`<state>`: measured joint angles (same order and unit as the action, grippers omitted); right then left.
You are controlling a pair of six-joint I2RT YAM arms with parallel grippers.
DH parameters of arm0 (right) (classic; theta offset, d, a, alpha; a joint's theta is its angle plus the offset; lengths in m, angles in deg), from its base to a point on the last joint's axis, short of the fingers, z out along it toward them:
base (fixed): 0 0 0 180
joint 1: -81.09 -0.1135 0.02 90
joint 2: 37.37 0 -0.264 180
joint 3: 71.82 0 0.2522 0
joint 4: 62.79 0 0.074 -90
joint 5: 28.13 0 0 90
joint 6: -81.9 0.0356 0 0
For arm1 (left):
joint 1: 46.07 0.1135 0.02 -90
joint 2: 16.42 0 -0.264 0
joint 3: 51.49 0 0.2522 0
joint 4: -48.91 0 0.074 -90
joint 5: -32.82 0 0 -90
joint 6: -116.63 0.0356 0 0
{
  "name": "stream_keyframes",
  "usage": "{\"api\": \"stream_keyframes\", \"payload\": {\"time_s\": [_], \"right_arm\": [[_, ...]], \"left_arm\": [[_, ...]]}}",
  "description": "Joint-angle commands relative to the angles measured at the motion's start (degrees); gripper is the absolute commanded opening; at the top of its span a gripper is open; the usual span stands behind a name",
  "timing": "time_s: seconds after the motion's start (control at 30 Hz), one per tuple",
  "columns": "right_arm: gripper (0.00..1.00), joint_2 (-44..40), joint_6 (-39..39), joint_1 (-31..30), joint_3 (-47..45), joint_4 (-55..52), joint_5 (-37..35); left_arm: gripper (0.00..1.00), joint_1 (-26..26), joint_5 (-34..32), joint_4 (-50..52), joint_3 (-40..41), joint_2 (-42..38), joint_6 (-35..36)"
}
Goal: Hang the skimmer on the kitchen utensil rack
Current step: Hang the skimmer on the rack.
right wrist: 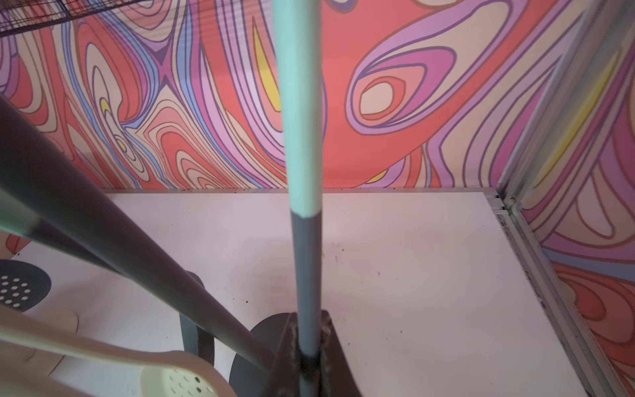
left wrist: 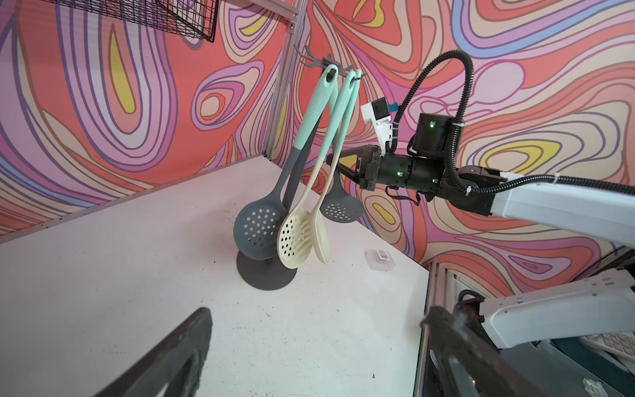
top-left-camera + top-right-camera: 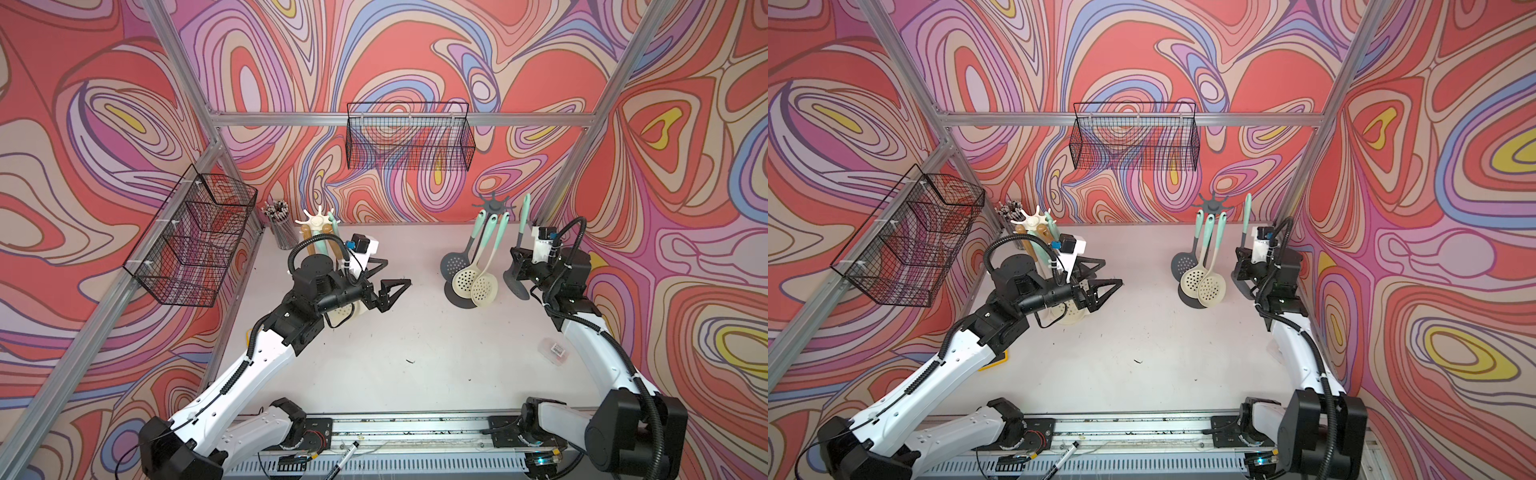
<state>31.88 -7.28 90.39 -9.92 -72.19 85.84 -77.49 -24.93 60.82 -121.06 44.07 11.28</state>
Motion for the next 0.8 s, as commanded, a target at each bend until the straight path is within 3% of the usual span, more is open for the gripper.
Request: {"api": "stream_keyframes", "payload": {"time_s": [0.0, 0.77], "right_arm": [[0.03, 0.3, -4.0, 0.1, 2.4, 3.2, 4.6], [0.03, 2.6, -14.3, 0.2, 2.1, 10.8, 3.0]], "left_arm": [[1.0, 0.4, 2.5, -2.0, 0.4, 0.5, 2.6], [1.0, 0.9, 5.8, -1.7, 0.2, 3.1, 7.9]]}}
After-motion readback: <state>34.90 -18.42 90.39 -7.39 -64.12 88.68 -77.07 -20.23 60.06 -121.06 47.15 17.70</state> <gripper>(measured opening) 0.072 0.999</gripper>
